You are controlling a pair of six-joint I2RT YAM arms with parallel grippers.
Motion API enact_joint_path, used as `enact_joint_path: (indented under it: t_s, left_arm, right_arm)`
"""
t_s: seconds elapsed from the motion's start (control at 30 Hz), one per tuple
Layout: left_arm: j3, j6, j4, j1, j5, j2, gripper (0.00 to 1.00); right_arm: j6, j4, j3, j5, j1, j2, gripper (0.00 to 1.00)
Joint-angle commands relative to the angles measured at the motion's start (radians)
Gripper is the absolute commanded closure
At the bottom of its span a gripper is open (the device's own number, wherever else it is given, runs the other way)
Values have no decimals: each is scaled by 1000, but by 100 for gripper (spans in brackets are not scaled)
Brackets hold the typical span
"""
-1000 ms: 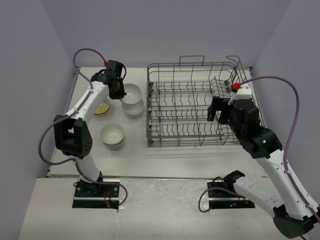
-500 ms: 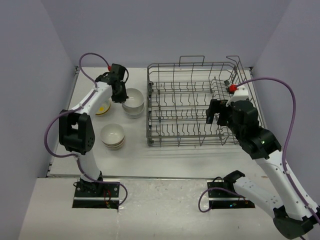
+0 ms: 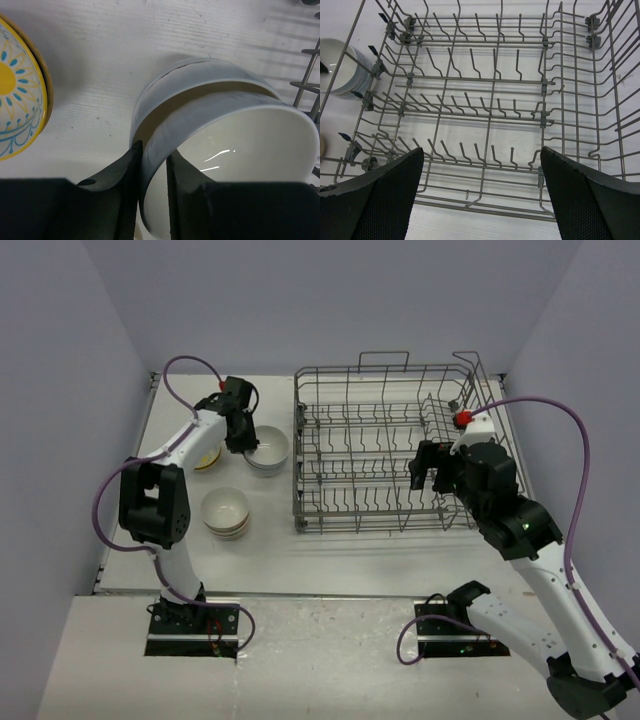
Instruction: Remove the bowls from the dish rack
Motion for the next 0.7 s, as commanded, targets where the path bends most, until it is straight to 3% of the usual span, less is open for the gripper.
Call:
enact_joint_path:
  t_s: [0.0,0.4,0.6,0.67]
  left_arm:
    - [-20,13,18,8,-7,-47,73]
    - [-33,16,-14,6,-52,-142,44]
    - [-26,18,-28,6,-49,-107,45]
    - [-29,18,-29,6,-56,-112,55]
  right_arm:
    - [-14,44,-5,-19,-4,-4,1]
    - [-16,49,-8,-34,-4,-7,1]
    - [-20,50,-8,-34,-4,-10,1]
    - [-22,50,-7,-33,-4,-12,1]
